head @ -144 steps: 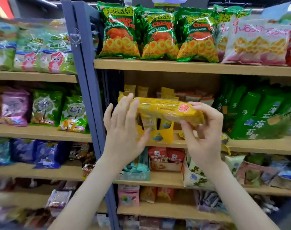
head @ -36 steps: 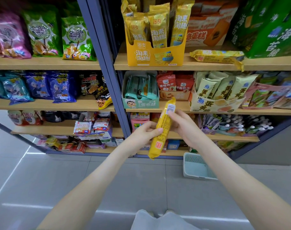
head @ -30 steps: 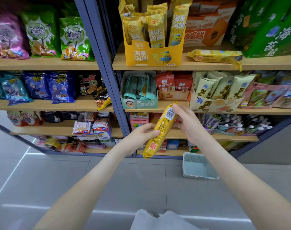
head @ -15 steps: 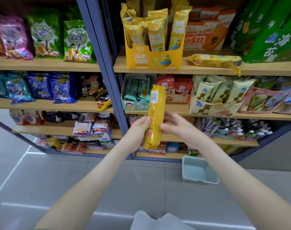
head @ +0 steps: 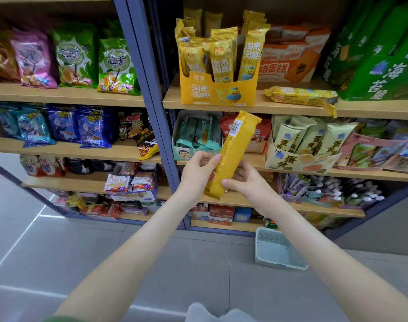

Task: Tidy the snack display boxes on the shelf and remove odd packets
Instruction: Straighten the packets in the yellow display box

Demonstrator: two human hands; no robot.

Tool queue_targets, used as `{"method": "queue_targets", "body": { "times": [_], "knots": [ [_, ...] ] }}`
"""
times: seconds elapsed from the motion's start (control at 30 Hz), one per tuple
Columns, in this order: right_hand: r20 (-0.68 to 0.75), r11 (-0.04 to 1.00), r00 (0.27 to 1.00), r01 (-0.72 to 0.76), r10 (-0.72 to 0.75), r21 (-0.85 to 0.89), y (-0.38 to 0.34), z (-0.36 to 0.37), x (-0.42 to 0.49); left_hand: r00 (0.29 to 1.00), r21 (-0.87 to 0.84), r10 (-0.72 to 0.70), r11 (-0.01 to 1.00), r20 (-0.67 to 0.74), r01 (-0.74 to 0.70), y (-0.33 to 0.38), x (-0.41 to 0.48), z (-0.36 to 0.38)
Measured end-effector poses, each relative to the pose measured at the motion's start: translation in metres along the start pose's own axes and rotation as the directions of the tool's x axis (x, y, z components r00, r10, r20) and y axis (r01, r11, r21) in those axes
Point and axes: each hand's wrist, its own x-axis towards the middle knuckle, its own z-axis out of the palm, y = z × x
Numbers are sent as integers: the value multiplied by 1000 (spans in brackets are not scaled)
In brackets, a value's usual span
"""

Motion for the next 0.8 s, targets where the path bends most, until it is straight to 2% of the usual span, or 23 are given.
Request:
{"method": "queue_targets", "body": {
  "times": [0.1,0.23,0.3,0.43,0.5,0.6,0.7,0.8],
  "knots": [
    [-76,999,997,-19,22,39,1,-2,3,1000,80,-20,997,6,20,0,1,1],
    [-218,989,976,4,28,145,-2,-12,6,968,248,-4,967,253,-61,1,0,-4],
    [-229,984,973,15,26,176,-6,-16,6,949,323,51,934,311,-155,2,-2,3],
    [-166,988,986,51,-25,149,-12,-24,9,976,411,155,888,155,-206,7,-5,22],
    [-126,978,989,97,-75,182,-18,-33,12,981,289,88,948,171,-136,12,2,20],
    [-63,956,986,167,-156,243,-29,-51,19,934,27,-30,999,356,21,20,11,8],
    [59,924,979,162,-194,346,-42,-62,27,865,-67,-42,994,500,87,22,22,-7],
    [161,923,961,159,-226,350,-58,-63,36,828,-101,-25,990,560,98,32,32,-19]
  ]
}}
